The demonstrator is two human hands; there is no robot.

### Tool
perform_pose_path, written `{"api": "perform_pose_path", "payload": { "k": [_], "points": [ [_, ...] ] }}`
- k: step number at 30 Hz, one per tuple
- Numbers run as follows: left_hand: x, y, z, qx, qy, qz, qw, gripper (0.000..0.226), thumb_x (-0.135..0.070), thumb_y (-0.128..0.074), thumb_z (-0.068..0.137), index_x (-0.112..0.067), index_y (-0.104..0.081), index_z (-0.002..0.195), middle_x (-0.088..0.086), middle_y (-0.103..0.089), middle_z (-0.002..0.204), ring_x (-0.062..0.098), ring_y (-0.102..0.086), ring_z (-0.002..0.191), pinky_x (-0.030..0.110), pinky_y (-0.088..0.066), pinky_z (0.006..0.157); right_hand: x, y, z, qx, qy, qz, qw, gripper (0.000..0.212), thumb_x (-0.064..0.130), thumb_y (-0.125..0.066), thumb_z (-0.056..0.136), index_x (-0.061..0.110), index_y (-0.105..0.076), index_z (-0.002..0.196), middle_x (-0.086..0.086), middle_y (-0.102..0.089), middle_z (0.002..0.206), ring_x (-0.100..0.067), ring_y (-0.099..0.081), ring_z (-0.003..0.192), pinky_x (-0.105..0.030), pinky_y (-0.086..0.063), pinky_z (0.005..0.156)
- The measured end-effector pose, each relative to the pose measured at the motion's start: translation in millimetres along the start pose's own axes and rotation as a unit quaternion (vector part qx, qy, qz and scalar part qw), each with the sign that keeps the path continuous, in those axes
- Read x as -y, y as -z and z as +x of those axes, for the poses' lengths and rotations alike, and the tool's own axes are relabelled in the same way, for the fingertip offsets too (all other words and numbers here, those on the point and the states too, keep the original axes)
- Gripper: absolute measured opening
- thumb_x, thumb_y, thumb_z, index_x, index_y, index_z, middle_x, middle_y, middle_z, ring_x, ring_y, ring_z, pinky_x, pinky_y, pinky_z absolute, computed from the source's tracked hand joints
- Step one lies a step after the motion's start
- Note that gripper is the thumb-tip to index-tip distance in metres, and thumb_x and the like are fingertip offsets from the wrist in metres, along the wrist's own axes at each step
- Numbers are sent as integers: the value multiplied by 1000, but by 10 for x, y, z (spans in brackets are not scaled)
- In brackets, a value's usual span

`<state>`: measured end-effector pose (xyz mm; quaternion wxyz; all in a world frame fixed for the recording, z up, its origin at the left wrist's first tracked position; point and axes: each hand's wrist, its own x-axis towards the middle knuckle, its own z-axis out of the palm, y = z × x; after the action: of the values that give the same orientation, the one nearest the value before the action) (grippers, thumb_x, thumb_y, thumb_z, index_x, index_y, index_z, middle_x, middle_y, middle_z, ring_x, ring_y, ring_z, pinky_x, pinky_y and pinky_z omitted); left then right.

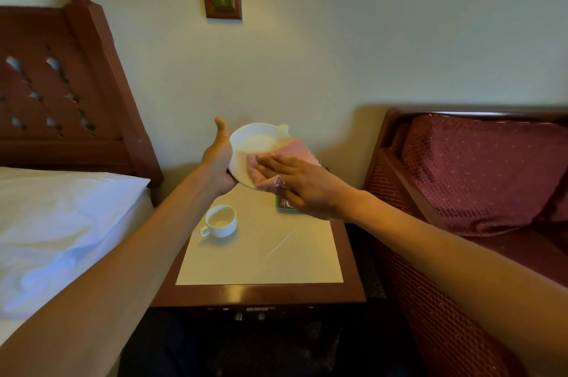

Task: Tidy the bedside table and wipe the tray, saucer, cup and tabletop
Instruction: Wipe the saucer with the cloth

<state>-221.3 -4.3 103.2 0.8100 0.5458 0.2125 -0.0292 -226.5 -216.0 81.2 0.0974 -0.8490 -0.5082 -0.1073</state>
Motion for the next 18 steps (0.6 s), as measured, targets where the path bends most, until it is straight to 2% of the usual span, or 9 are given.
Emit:
{"api": "perform_pose_path", "payload": {
  "k": [3,5,7,9,10,12,13,14,18],
  "points": [
    [80,-122,-114,-17,-11,35,999,69,-81,-37,84,-19,-59,103,9,-74,103,30,-71,94,51,-58,85,-184,51,14,3,-102,-1,995,53,27,-30,109,10,-18,157,-3,-11,165,-11,-3,152,-20,5,122],
    [126,-231,-160,8,10,40,999,70,-79,-33,87,-18,-62,104,7,-75,95,26,-72,88,44,-59,77,-152,33,141,-21,-138,10,990,57,34,-20,107,7,-14,158,-6,-10,166,-15,-5,153,-26,0,124],
    [113,-295,-161,45,26,44,998,73,-79,-26,88,-21,-65,111,1,-75,89,15,-71,82,31,-58,66,17,-17,278,-37,-116,11,992,60,33,-17,105,2,-17,156,-14,-12,165,-23,-7,153,-20,10,120],
    [73,-260,-117,67,33,35,997,88,-88,-24,80,-21,-68,117,-5,-68,93,7,-63,77,23,-53,57,204,-76,316,-26,-89,17,996,56,29,-22,107,2,-18,156,-15,-11,164,-23,-4,154,-14,16,115],
    [55,-193,-59,63,36,38,997,98,-94,-26,73,-17,-72,113,-6,-65,94,7,-57,76,24,-50,59,263,-99,288,-18,-69,21,997,55,29,-24,108,5,-17,156,-13,-10,165,-21,-2,154,-15,15,116],
    [41,-57,8,58,47,27,997,109,-97,-27,67,-8,-71,113,3,-72,104,15,-63,91,32,-54,79,289,-116,188,-3,-17,10,1000,57,36,-21,108,9,-14,158,-8,-8,166,-17,1,154,-24,8,122],
    [41,-13,-8,63,48,14,997,107,-94,-27,71,-6,-66,118,11,-73,111,22,-68,102,39,-56,87,249,-106,153,7,-1,-4,1000,59,39,-17,107,10,-14,158,-7,-8,166,-17,1,154,-28,4,124],
    [39,5,-23,66,45,3,997,103,-92,-26,75,-8,-62,122,15,-72,115,29,-69,107,45,-57,88,182,-79,136,10,-5,-14,1000,60,40,-16,107,9,-14,158,-7,-9,166,-18,-1,154,-31,2,125],
    [99,-11,-57,57,49,33,997,94,-88,-24,80,-16,-62,126,14,-73,114,32,-69,106,47,-59,82,-23,154,198,30,-132,19,991,54,30,-25,109,11,-13,158,-6,-10,166,-18,-6,153,-25,1,121]
  ]
}}
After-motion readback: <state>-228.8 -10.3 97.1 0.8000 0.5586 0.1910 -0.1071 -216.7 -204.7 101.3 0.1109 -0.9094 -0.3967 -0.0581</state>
